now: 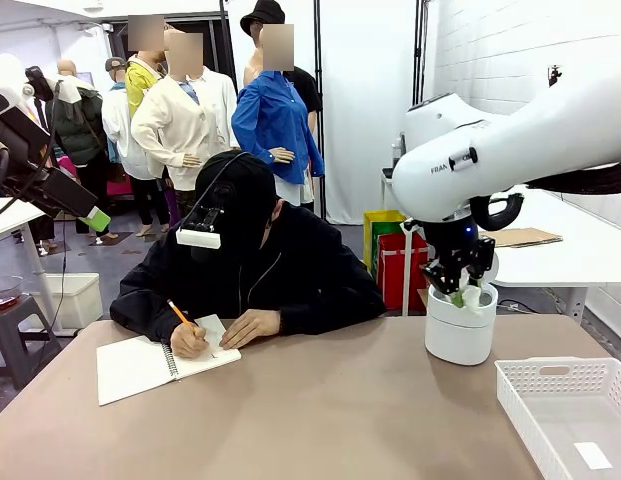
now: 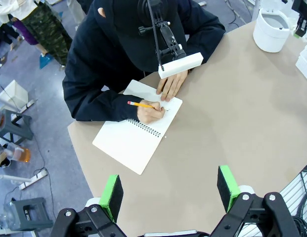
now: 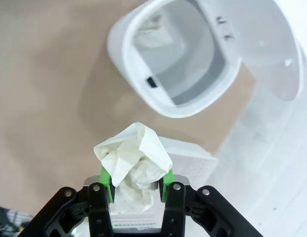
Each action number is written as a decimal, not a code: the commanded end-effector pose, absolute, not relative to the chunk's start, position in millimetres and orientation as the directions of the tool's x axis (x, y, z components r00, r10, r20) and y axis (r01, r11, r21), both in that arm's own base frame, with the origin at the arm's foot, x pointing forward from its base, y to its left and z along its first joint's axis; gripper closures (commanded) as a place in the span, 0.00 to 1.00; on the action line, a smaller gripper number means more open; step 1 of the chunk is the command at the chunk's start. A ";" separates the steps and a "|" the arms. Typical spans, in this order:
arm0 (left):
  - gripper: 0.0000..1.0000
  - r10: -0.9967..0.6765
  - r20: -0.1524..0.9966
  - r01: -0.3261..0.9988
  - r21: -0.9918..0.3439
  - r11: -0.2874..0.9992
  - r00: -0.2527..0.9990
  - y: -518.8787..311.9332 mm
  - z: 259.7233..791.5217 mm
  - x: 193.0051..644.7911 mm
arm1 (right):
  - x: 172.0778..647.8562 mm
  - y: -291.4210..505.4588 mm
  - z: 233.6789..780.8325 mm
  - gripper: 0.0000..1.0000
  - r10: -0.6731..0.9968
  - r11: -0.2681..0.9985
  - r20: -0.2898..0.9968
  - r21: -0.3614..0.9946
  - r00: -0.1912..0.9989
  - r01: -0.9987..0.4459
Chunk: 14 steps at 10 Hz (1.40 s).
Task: Sort the paper based on its condition.
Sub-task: If a person hands you a paper, place it in the Organizing basket , and if it's crumpled, put it in the Trash can.
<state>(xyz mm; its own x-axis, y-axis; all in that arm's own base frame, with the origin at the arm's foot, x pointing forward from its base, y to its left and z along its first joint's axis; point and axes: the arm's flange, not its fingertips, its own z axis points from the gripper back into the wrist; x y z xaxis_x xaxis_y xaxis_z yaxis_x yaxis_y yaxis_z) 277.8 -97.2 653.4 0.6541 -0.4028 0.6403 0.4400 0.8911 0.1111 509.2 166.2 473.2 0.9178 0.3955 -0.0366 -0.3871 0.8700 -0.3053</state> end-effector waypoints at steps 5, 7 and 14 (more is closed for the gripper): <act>0.00 -0.403 0.641 0.439 0.112 0.891 0.654 -97.5 653.6 277.5 | 563.4 152.6 479.7 0.58 0.531 0.767 -0.021 -0.412 0.847 -0.492; 0.00 -0.403 0.641 0.439 0.112 0.891 0.654 -97.5 653.6 277.5 | 578.2 151.4 479.1 0.58 0.565 0.750 -0.010 -0.410 0.825 -0.518; 0.00 -0.403 0.641 0.439 0.112 0.891 0.654 -97.5 653.6 277.5 | 582.4 153.5 473.1 0.21 0.559 0.755 -0.003 -0.410 0.829 -0.511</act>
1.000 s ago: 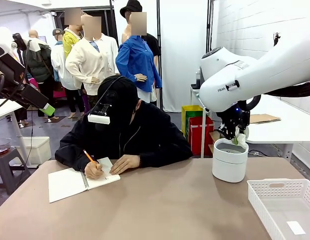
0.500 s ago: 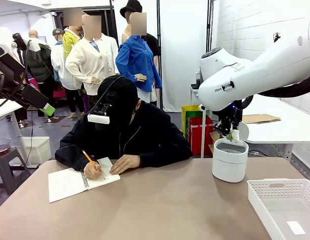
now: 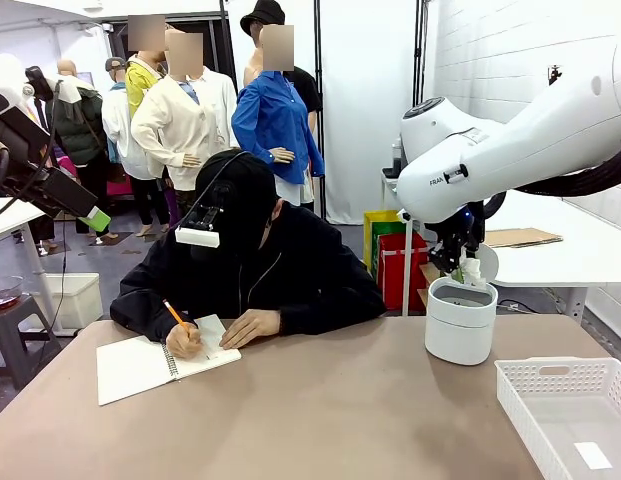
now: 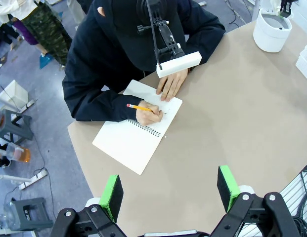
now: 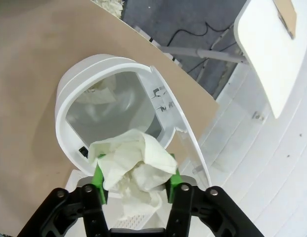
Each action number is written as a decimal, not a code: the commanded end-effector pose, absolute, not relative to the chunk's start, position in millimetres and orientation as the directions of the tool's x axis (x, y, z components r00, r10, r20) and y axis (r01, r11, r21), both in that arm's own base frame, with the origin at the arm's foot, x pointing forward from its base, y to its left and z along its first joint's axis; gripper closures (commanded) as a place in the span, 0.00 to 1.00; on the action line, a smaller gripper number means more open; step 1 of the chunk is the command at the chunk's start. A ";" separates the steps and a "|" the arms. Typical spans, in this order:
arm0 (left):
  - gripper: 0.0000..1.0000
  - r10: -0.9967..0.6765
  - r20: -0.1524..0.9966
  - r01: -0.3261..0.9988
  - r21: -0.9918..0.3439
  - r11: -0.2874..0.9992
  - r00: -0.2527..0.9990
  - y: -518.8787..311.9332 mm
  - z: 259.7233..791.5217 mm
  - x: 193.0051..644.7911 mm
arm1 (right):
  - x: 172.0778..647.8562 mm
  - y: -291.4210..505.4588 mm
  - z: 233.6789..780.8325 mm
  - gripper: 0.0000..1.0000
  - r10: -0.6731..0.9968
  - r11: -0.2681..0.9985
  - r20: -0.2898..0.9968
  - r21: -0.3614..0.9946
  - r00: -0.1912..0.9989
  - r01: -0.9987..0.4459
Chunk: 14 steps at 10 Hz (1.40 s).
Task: Sort the paper based on its condition.
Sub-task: If a person hands you a paper, place it in the Organizing basket , and if it's crumpled, put it in the Trash can.
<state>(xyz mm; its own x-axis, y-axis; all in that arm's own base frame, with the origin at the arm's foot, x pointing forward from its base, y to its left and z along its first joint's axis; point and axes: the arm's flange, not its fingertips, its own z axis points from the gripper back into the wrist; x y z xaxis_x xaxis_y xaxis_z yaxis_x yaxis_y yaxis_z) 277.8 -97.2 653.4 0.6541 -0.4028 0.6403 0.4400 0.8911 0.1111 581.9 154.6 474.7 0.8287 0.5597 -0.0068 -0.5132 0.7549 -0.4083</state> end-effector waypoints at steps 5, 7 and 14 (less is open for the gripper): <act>0.00 -0.403 0.641 0.439 0.112 0.891 0.654 -97.5 653.6 277.5 | 579.2 159.0 467.9 0.00 0.560 0.761 -0.016 -0.386 0.828 -0.522; 0.00 -0.403 0.641 0.439 0.112 0.891 0.654 -97.5 653.6 277.5 | 580.2 162.6 464.7 0.00 0.561 0.772 -0.053 -0.326 0.826 -0.545; 0.00 -0.403 0.641 0.439 0.112 0.891 0.654 -97.5 653.6 277.5 | 580.0 160.1 470.2 0.00 0.564 0.754 -0.016 -0.399 0.826 -0.522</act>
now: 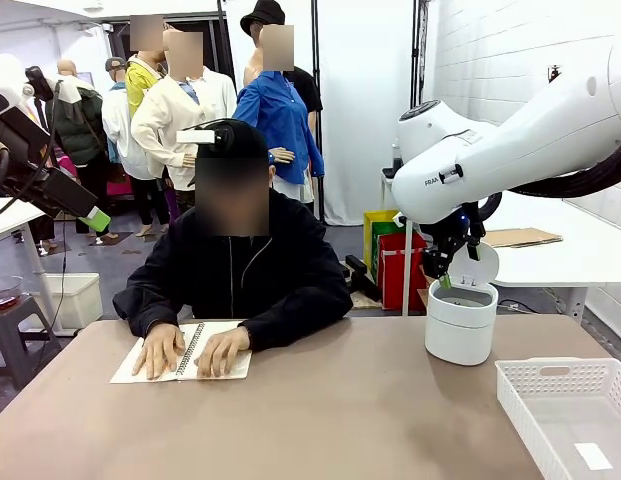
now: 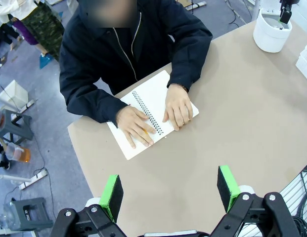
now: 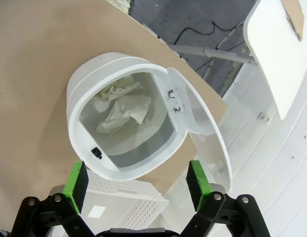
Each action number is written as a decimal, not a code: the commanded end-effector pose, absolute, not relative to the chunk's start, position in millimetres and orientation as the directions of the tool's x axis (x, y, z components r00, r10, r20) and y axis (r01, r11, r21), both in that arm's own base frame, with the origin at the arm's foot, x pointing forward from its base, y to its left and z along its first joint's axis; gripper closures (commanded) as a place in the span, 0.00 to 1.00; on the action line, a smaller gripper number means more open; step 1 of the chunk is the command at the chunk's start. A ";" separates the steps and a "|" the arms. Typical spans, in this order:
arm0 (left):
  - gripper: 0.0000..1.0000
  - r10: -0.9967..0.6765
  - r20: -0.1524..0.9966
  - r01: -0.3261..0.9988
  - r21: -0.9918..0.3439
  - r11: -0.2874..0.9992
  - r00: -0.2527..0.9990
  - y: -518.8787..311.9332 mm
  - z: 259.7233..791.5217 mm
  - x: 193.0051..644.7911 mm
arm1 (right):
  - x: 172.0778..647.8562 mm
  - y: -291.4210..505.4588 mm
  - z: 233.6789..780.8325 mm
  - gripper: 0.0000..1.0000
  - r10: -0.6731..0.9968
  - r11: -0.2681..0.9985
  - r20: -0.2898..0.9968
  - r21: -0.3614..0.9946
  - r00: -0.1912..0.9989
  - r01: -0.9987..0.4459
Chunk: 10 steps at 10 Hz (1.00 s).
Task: Sort the paper based on its condition.
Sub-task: If a person hands you a paper, place it in the Organizing basket , and if it's crumpled, put it in the Trash can.
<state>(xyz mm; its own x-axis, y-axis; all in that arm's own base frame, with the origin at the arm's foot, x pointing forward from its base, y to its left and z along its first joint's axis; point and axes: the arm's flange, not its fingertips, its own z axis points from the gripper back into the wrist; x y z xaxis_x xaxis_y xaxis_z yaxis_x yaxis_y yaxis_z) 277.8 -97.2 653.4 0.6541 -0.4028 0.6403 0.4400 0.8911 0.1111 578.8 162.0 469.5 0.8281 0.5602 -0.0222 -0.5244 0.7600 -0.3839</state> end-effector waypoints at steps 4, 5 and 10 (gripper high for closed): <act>0.00 -0.403 0.641 0.439 0.112 0.891 0.654 -97.5 653.6 277.5 | 496.8 192.1 489.9 0.00 0.694 0.711 0.204 -0.339 0.690 -0.616; 0.00 -0.403 0.641 0.439 0.112 0.891 0.654 -97.5 653.6 277.5 | 478.7 200.7 498.8 0.00 0.719 0.694 0.271 -0.335 0.640 -0.638; 0.00 -0.403 0.641 0.439 0.112 0.891 0.654 -97.5 653.6 277.5 | 421.9 232.5 552.9 0.00 0.730 0.593 0.574 -0.258 0.372 -0.763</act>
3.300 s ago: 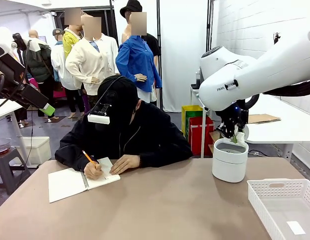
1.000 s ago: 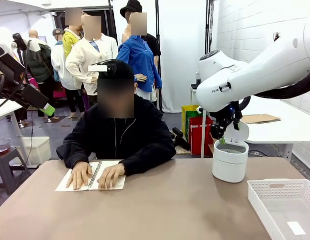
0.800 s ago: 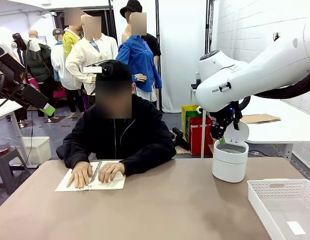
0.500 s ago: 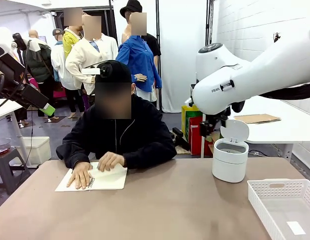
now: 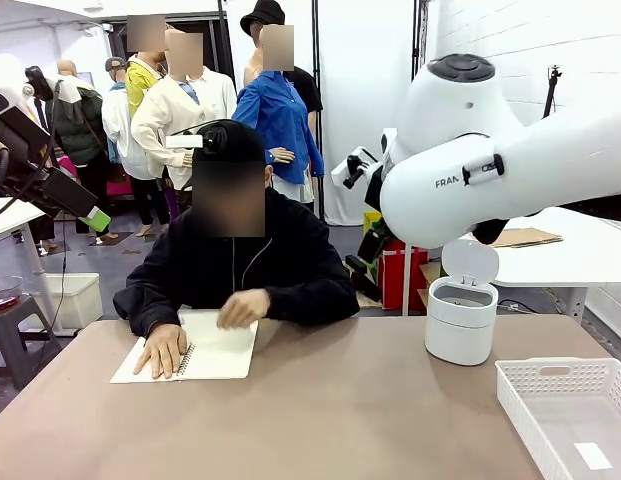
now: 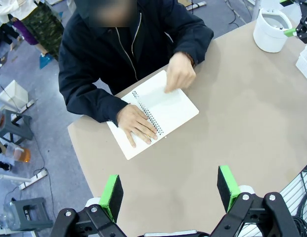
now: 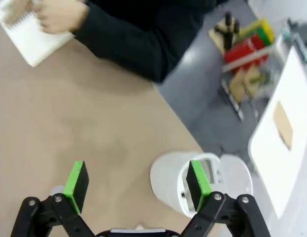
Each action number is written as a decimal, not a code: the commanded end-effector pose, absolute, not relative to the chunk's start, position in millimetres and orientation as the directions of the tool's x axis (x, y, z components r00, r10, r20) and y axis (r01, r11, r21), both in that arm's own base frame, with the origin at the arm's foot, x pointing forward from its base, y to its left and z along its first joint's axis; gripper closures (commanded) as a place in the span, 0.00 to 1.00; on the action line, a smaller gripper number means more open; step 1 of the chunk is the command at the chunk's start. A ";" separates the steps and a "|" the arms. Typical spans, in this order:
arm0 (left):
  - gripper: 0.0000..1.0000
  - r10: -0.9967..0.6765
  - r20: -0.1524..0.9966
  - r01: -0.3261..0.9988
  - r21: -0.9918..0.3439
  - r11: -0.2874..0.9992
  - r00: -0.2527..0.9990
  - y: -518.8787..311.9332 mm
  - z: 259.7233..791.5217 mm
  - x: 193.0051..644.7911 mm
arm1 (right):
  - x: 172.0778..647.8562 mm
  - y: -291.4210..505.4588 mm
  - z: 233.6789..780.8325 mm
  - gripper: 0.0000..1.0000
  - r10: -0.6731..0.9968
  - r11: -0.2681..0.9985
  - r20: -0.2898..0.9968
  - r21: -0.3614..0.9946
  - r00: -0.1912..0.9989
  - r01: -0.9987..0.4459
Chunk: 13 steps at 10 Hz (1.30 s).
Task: Sort the paper based on its condition.
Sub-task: If a person hands you a paper, place it in the Organizing basket , and if it's crumpled, put it in the Trash can.
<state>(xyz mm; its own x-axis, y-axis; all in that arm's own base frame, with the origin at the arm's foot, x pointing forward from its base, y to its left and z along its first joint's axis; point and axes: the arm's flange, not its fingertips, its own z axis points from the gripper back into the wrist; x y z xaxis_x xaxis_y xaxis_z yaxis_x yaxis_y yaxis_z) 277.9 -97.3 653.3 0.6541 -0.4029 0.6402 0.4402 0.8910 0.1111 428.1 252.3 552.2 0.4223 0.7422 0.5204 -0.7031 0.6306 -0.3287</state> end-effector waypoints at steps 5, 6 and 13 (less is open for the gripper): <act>0.00 -0.403 0.641 0.439 0.112 0.891 0.654 -97.5 653.6 277.5 | 415.1 241.5 616.1 0.00 0.697 0.604 0.543 -0.090 0.469 -0.792; 0.00 -0.403 0.641 0.439 0.112 0.891 0.654 -97.5 653.6 277.5 | 415.5 246.3 623.6 0.00 0.700 0.602 0.537 -0.089 0.471 -0.793; 0.00 -0.403 0.641 0.439 0.112 0.891 0.654 -97.5 653.6 277.5 | 419.4 244.2 649.5 0.00 0.651 0.554 0.604 0.035 0.459 -0.832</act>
<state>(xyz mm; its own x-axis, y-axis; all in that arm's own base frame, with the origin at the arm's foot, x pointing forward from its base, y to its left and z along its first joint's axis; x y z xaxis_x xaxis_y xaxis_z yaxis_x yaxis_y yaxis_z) 277.8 -97.3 653.3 0.6541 -0.4029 0.6402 0.4401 0.8910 0.1111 417.8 245.5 653.7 0.5042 0.6420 0.5775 -0.8065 0.5892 0.0492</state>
